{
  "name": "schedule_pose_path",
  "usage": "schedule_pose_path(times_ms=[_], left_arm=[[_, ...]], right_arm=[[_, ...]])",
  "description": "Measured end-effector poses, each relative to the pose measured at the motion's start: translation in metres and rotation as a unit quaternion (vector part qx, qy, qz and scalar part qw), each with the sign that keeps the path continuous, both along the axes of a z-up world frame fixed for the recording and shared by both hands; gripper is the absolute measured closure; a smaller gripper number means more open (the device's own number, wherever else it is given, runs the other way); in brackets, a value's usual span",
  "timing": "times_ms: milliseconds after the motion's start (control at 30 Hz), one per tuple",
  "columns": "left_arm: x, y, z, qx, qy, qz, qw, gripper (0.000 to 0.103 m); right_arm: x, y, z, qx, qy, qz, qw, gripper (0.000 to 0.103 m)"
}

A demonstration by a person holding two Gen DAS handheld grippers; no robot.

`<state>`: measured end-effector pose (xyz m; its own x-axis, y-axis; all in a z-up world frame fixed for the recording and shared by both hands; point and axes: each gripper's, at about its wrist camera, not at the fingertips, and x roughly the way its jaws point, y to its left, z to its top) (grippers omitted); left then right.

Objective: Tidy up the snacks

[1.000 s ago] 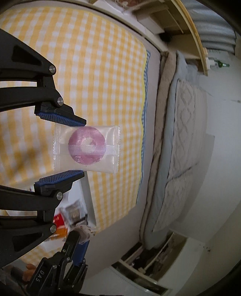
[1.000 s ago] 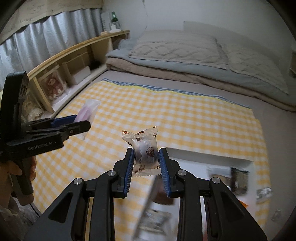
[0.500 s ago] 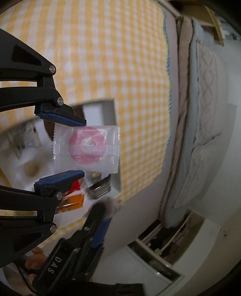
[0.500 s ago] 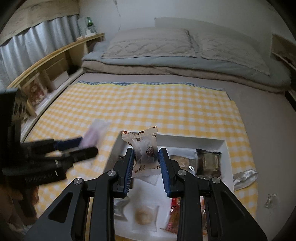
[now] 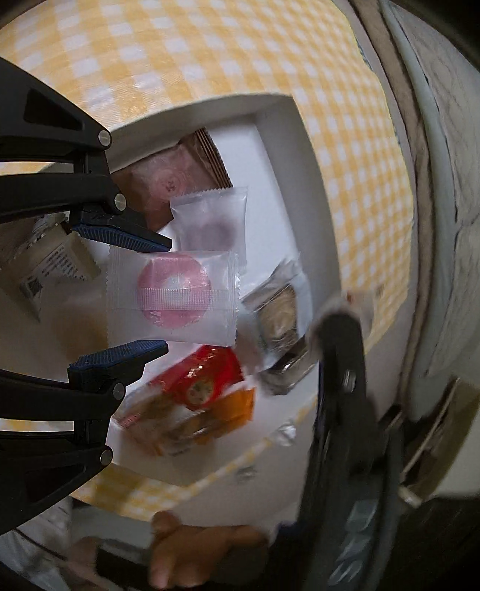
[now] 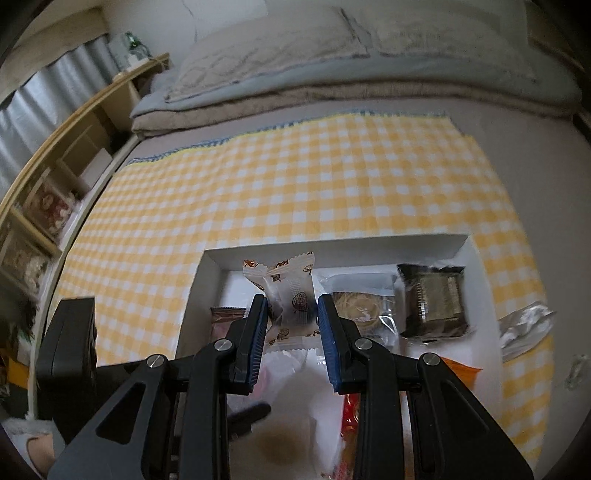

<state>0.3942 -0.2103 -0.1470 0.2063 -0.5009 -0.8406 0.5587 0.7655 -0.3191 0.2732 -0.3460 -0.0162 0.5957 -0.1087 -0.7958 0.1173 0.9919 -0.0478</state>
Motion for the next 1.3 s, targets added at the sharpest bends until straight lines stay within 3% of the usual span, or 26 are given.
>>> schedule_pose_path(times_ms=[300, 500, 733, 1033, 1200, 1300], left_arm=[[-0.010, -0.011, -0.005, 0.007, 0.001, -0.049, 0.9988, 0.055], [-0.009, -0.009, -0.009, 0.001, 0.000, -0.038, 0.9993, 0.037], [-0.017, 0.002, 0.006, 0.002, -0.002, -0.023, 0.9997, 0.030], [-0.037, 0.012, 0.032, -0.004, -0.012, -0.005, 0.9999, 0.000], [-0.052, 0.017, 0.048, -0.007, -0.015, -0.002, 0.9999, 0.000], [-0.062, 0.023, 0.062, -0.012, -0.024, 0.001, 0.9996, 0.000]], right_arm=[[0.032, -0.011, -0.022, 0.017, -0.004, -0.006, 1.000, 0.074], [0.043, -0.009, -0.033, 0.018, 0.012, -0.009, 1.000, 0.071], [0.037, -0.009, -0.032, 0.013, 0.018, -0.005, 1.000, 0.065], [0.008, 0.001, -0.013, -0.010, 0.014, 0.014, 1.000, 0.045], [-0.010, 0.007, -0.003, -0.019, 0.011, 0.011, 1.000, 0.028], [-0.020, 0.011, 0.004, -0.029, 0.005, 0.010, 1.000, 0.012]])
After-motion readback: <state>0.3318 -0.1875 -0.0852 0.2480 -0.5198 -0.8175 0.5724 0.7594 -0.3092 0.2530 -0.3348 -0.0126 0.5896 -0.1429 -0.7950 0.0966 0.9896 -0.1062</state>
